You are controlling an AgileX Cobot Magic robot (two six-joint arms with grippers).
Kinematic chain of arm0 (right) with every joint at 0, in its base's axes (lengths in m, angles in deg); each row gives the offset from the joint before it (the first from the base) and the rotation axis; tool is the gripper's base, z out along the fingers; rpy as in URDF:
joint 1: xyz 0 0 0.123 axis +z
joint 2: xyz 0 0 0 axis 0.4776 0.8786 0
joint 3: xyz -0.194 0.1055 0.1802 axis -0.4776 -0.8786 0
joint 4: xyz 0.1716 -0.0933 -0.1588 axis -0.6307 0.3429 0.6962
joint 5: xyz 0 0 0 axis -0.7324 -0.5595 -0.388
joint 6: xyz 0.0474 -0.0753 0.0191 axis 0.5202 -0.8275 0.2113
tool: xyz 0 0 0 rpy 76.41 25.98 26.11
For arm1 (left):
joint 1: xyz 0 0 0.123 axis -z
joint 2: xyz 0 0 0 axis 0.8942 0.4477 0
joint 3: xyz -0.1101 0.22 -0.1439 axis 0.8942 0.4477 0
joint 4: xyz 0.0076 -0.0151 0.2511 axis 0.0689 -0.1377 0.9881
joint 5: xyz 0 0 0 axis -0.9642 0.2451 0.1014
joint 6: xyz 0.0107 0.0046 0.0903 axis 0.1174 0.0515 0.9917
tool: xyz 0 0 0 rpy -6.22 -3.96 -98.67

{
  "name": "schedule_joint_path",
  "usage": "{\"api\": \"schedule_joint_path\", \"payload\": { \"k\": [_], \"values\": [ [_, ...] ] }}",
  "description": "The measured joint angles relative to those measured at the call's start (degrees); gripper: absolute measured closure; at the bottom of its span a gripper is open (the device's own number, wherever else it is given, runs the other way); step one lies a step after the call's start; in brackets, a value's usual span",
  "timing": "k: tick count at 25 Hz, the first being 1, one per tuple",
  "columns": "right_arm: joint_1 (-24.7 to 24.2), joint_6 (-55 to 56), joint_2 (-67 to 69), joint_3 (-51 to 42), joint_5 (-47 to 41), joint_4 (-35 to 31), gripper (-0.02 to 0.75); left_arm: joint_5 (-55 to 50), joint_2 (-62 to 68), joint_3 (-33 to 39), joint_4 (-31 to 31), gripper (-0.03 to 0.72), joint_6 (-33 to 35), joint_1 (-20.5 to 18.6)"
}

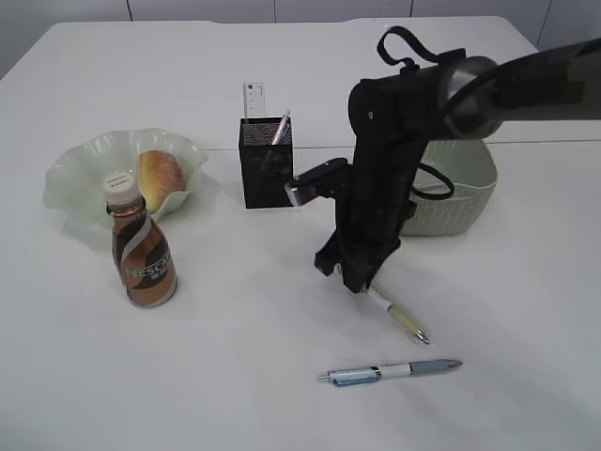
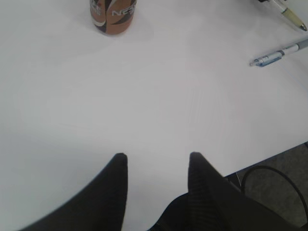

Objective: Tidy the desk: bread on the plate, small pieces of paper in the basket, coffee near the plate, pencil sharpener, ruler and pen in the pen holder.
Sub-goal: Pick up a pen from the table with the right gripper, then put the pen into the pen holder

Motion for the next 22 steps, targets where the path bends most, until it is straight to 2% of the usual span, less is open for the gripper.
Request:
{"api": "schedule_joint_path", "payload": {
  "k": [8,15,18,22],
  "values": [
    [-0.5,0.0,0.0,11.3,-1.3,-5.6,0.603,-0.2,0.0,0.0,0.0,0.380,0.0,0.0],
    [-6.2,-0.3,0.0,17.7,1.2,-17.6,0.603,-0.2,0.0,0.0,0.0,0.380,0.0,0.0],
    [-8.7,-2.5,0.0,19.0,5.1,-23.9,0.603,-0.2,0.0,0.0,0.0,0.380,0.0,0.0],
    [-9.2,-7.8,0.0,20.9,12.6,-31.9,0.603,-0.2,0.0,0.0,0.0,0.381,0.0,0.0]
  ]
}}
